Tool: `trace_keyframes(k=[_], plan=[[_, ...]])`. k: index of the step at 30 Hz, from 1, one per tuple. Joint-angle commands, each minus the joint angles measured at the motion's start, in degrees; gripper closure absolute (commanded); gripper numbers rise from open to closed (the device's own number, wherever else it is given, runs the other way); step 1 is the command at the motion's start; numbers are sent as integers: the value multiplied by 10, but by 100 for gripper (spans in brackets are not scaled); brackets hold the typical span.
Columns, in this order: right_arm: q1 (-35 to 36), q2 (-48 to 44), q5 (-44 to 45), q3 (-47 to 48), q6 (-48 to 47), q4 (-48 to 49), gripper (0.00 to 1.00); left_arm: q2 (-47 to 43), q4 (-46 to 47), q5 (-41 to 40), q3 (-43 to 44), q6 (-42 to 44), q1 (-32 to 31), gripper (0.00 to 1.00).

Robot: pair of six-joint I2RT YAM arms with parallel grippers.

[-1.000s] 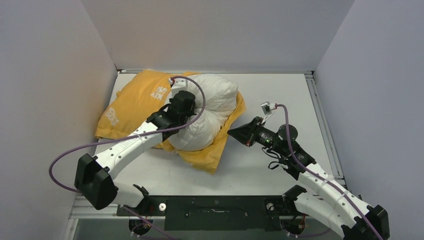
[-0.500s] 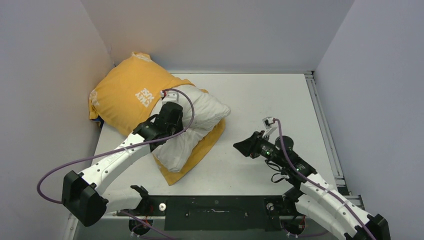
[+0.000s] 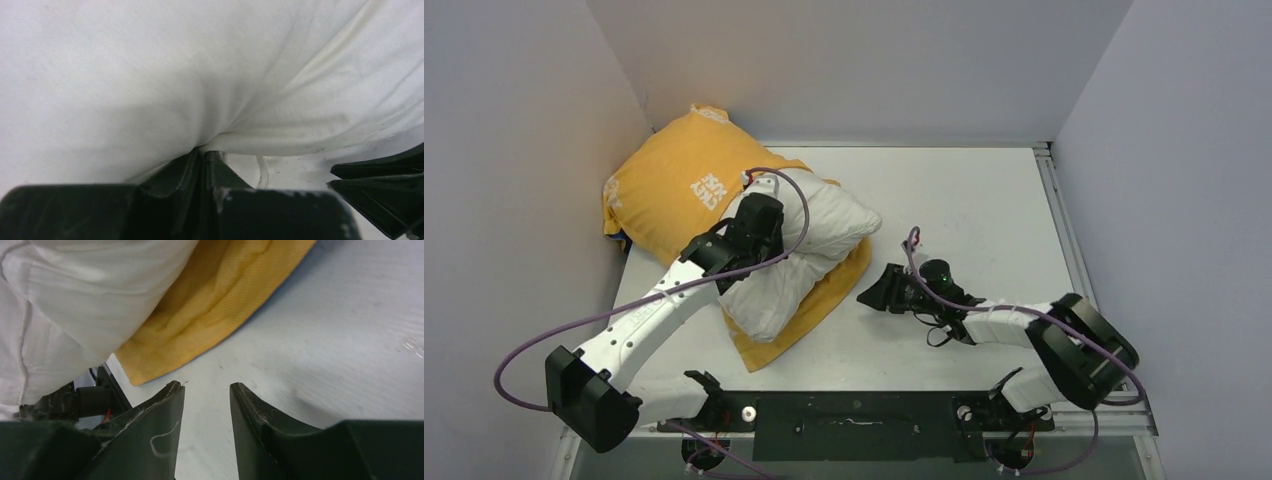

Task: Put the pillow into the pillowcase
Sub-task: Stuff the pillow into the pillowcase.

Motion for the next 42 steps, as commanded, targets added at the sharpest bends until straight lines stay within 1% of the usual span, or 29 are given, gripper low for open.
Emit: trace_keyframes(k=[1, 3, 4, 5, 7, 8, 9, 12, 14, 16, 17, 18, 21, 22, 24, 28, 31, 33, 35, 37, 40, 41, 42], plan=[[32, 92, -30, 70, 44, 199, 61, -7, -28, -44, 70, 37, 23, 100], [47, 148, -33, 109, 51, 225, 61, -19, -27, -12, 81, 48, 22, 100], [53, 173, -36, 134, 54, 232, 61, -30, -24, 11, 81, 50, 21, 96], [58, 200, -38, 160, 56, 236, 61, -41, -19, 40, 80, 55, 18, 86], [61, 246, -54, 215, 67, 243, 61, -71, -10, 94, 73, 58, 5, 61], [61, 264, -61, 250, 74, 248, 61, -87, -5, 114, 68, 57, -7, 52], [60, 280, -67, 274, 79, 248, 61, -101, -2, 130, 64, 56, -22, 45], [57, 297, -78, 331, 80, 232, 60, -137, -3, 143, 44, 47, -69, 34], [55, 294, -80, 355, 74, 211, 58, -143, -29, 118, 35, 35, -91, 31], [55, 290, -81, 376, 66, 190, 57, -142, -46, 102, 21, 31, -100, 31], [55, 289, -84, 387, 63, 183, 56, -145, -35, 106, 9, 28, -105, 31], [55, 290, -88, 395, 61, 178, 56, -149, -22, 117, -11, 27, -110, 31], [53, 294, -102, 420, 60, 166, 54, -153, 36, 189, -61, 24, -119, 36], [53, 295, -107, 426, 60, 164, 53, -146, 46, 194, -71, 23, -120, 39], [52, 291, -115, 432, 62, 163, 51, -128, 40, 163, -79, 21, -120, 44], [53, 256, -113, 418, 63, 164, 44, -81, 24, 60, -72, 19, -107, 55], [52, 221, -99, 390, 42, 144, 35, -44, 8, -24, -48, 15, -80, 67], [51, 197, -75, 362, 21, 119, 28, -24, -5, -71, -30, 13, -49, 77], [49, 177, -55, 327, 8, 99, 21, -6, -20, -109, -12, 15, -20, 82], [43, 167, -53, 288, 11, 104, 18, 6, -35, -142, 5, 20, -2, 83], [36, 143, -52, 228, 20, 118, 16, 6, -49, -176, 22, 30, 11, 82], [35, 132, -47, 211, 15, 109, 15, -2, -48, -178, 24, 36, 14, 78], [35, 120, -41, 197, 7, 92, 14, -9, -48, -179, 26, 44, 17, 71]])
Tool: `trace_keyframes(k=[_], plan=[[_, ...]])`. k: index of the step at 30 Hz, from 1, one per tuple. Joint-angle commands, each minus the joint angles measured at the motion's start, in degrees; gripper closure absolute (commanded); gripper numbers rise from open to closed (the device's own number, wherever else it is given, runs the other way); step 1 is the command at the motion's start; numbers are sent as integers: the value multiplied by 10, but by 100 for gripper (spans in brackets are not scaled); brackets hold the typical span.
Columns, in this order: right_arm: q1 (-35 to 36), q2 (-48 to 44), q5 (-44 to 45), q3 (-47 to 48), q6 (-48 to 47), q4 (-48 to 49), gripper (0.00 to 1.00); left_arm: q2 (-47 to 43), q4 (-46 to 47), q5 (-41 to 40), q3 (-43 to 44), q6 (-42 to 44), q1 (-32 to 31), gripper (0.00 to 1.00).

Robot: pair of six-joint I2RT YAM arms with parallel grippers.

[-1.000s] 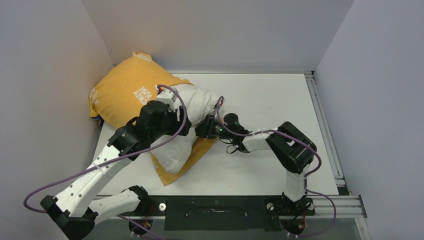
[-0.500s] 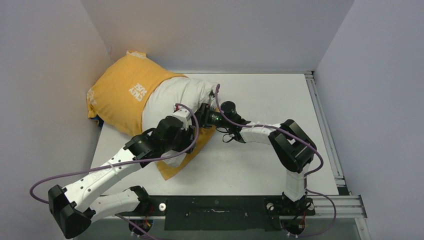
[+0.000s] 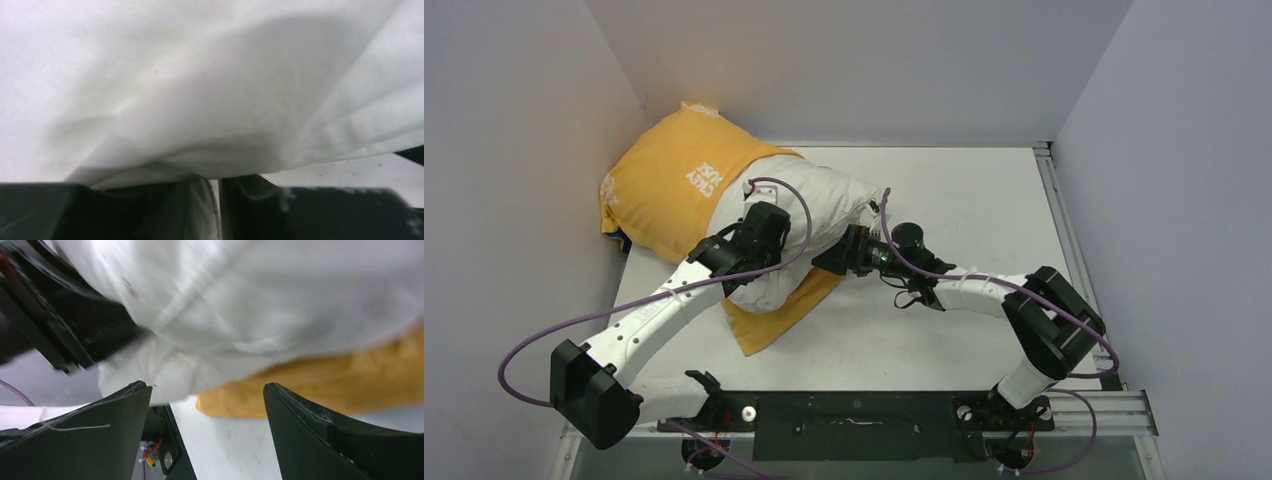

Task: Put the pillow into the pillowcase
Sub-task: Stuff the pillow into the pillowcase.

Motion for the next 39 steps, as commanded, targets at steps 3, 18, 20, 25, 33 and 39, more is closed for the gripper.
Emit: trace_keyframes(k=[3, 18, 20, 25, 33, 39], plan=[[-4, -95, 40, -93, -46, -35, 12, -39, -15, -116, 46, 57, 33, 44], [66, -201, 135, -119, -81, -185, 6, 33, -36, -112, 14, 117, 71, 31], [69, -206, 135, -125, -82, -186, 6, 49, -53, -117, 23, 112, 72, 54], [68, -240, 143, -147, -72, -186, 3, 18, -34, -1, 22, 124, 55, 100], [66, -289, 152, -176, -51, -189, 0, -89, 44, 162, 48, 57, -62, 100], [48, -305, 153, -210, -39, -170, 0, -62, 68, 185, 150, 28, -141, 100]])
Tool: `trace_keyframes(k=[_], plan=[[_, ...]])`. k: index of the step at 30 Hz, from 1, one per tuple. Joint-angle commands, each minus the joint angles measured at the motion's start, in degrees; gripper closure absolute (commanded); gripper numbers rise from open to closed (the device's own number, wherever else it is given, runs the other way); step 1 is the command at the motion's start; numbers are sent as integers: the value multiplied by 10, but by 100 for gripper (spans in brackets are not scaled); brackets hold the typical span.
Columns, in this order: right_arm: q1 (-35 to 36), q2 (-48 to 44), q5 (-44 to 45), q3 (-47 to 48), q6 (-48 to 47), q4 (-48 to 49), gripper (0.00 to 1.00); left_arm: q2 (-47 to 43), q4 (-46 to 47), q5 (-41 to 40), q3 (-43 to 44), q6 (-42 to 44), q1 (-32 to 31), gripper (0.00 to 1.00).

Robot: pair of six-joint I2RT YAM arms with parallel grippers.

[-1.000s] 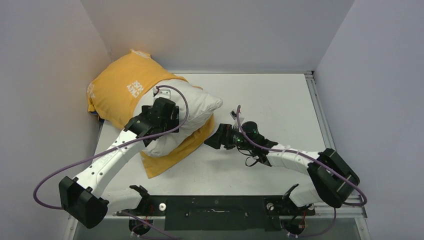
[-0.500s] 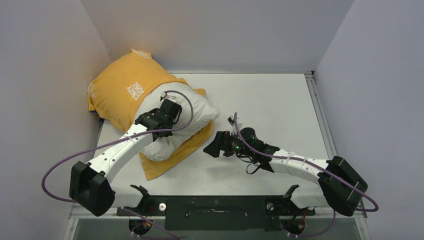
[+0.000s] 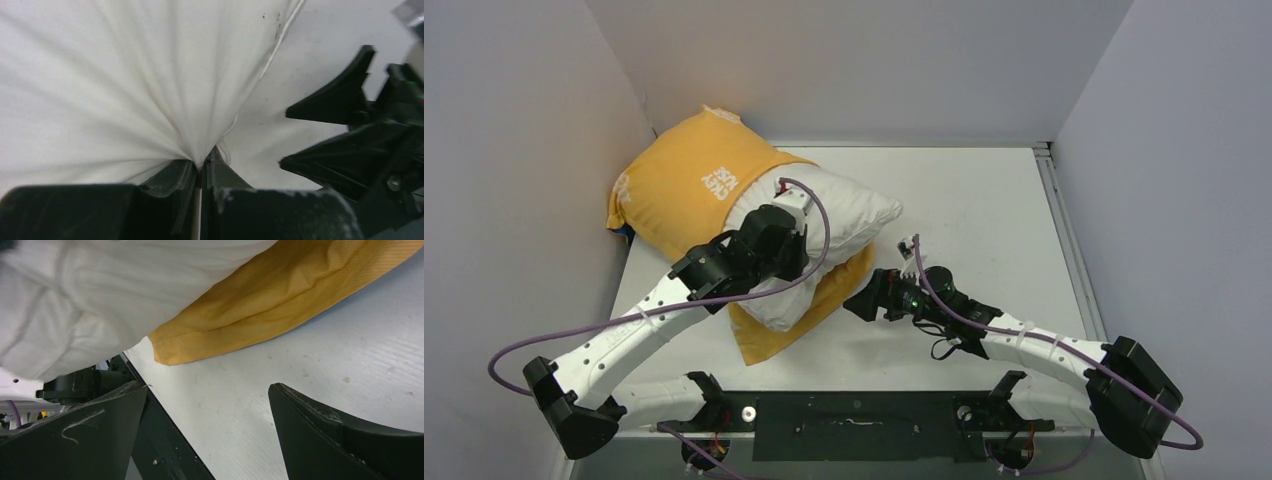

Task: Put the pillow into the pillowcase
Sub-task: Stuff the pillow into the pillowcase.

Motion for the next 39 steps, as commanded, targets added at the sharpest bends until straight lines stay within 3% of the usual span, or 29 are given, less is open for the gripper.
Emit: trace_keyframes(k=[1, 7, 18, 21, 25, 30, 39], plan=[[-17, -18, 10, -22, 16, 36, 0, 7, 96, 60, 101, -32, -49, 100], [-35, -8, 10, -26, 22, 61, 11, -15, 125, 58, 131, -53, -54, 100], [-53, 132, -11, 23, 82, 198, 53, -64, 176, 87, 119, -86, -54, 100], [-54, 175, -16, -10, 116, 304, 63, -75, 172, 57, 128, -83, -53, 100], [-54, 226, -16, -50, 145, 416, 64, -73, 153, 50, 152, -74, -52, 100], [-50, 295, -52, -26, 167, 531, 59, -75, 166, 91, 141, -87, -53, 100], [-36, 382, -38, 46, 210, 528, 55, -93, 181, 109, 119, -111, -53, 100]])
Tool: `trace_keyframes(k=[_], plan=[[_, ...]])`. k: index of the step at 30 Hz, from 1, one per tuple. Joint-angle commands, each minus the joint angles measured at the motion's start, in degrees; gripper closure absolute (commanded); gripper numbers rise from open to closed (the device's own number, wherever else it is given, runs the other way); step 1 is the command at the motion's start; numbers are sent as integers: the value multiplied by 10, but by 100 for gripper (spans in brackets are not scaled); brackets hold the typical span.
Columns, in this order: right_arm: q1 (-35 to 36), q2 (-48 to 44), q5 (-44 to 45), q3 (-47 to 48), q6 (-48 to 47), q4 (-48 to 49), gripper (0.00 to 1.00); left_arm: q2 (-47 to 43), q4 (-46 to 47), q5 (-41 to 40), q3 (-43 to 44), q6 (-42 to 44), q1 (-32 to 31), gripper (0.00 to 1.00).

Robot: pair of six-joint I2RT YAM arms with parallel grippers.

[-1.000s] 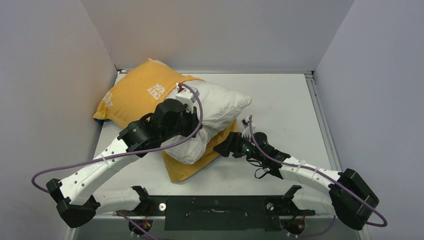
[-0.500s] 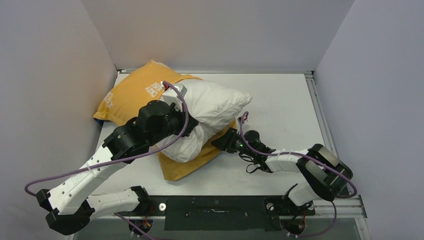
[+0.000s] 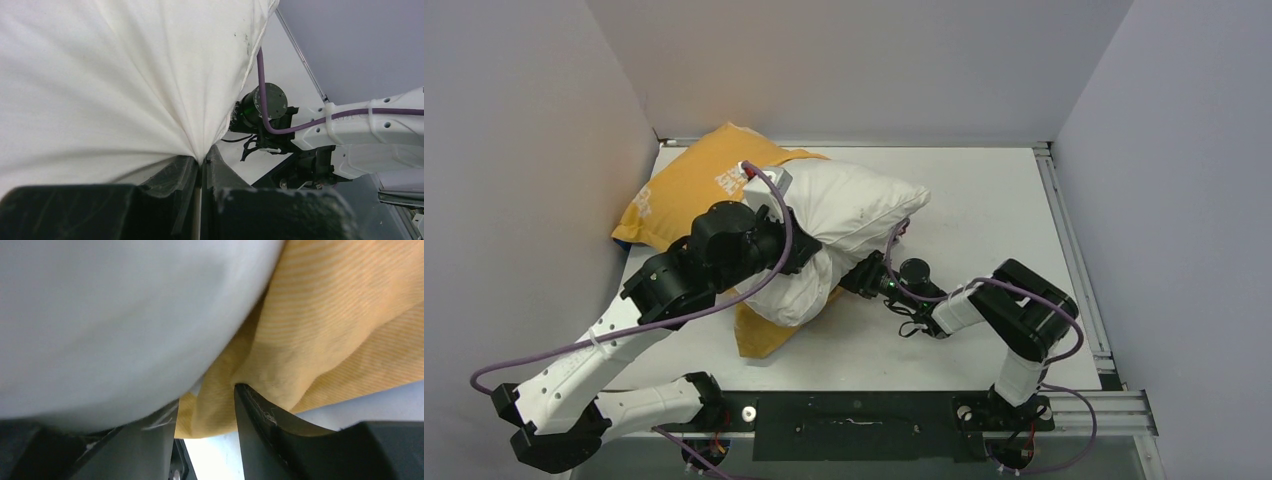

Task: Put the pillow into the pillowcase
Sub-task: Stuff the pillow into the pillowcase.

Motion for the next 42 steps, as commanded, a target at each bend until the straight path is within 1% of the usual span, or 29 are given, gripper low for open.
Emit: trace_keyframes(k=[1, 4, 6, 8, 9, 10, 11, 15, 16, 18, 25, 28, 30, 31, 32, 34, 35, 36, 37, 38, 39, 40, 42], plan=[[5, 54, 7, 40, 41, 81, 54, -39, 140, 42, 24, -25, -3, 100], [5, 120, 9, 68, 74, 100, 47, -42, 145, 48, 27, -30, -3, 100], [6, 161, 11, 82, 98, 142, 41, -44, 147, 54, 29, -35, -4, 100], [5, 197, 10, 108, 117, 156, 40, -45, 148, 60, 30, -36, -3, 100], [6, 209, 13, 118, 121, 154, 41, -46, 147, 59, 29, -37, -4, 100], [6, 217, 16, 125, 121, 151, 45, -47, 145, 58, 29, -36, -4, 100], [7, 222, 19, 130, 121, 149, 51, -48, 143, 55, 28, -36, -3, 100], [5, 214, 17, 120, 105, 147, 92, -55, 131, 46, 28, -28, -3, 100], [5, 208, 13, 113, 101, 148, 94, -57, 126, 38, 29, -24, -3, 100], [4, 190, 15, 85, 89, 148, 95, -59, 110, 18, 33, -15, -4, 100], [3, 121, 16, -75, 70, 161, 95, -55, 48, -77, 56, 15, -3, 100], [8, 86, 14, -124, 54, 136, 95, -45, 20, -119, 62, 23, -3, 100], [9, 57, 20, -149, 40, 115, 95, -41, 18, -122, 57, 24, -3, 100], [10, 42, 22, -158, 36, 110, 94, -41, 24, -114, 51, 22, -3, 100], [11, 25, 21, -163, 30, 105, 89, -43, 32, -105, 46, 20, -3, 100], [18, -14, 24, -160, 18, 73, 67, -47, 47, -86, 37, 17, -3, 100], [26, -38, 28, -153, 7, 49, 60, -47, 52, -80, 35, 15, -3, 100], [34, -63, 35, -142, -3, 15, 55, -48, 56, -76, 35, 13, -3, 100], [47, -93, 45, -127, -21, -25, 47, -48, 56, -72, 37, 13, -3, 100], [57, -124, 59, -108, -39, -76, 42, -48, 57, -69, 39, 12, -3, 100], [69, -151, 77, -87, -56, -128, 40, -48, 57, -67, 41, 11, -3, 100], [79, -177, 98, -66, -73, -177, 40, -48, 58, -66, 43, 11, -3, 100], [90, -211, 124, -27, -93, -244, 42, -49, 58, -66, 46, 11, -3, 100]])
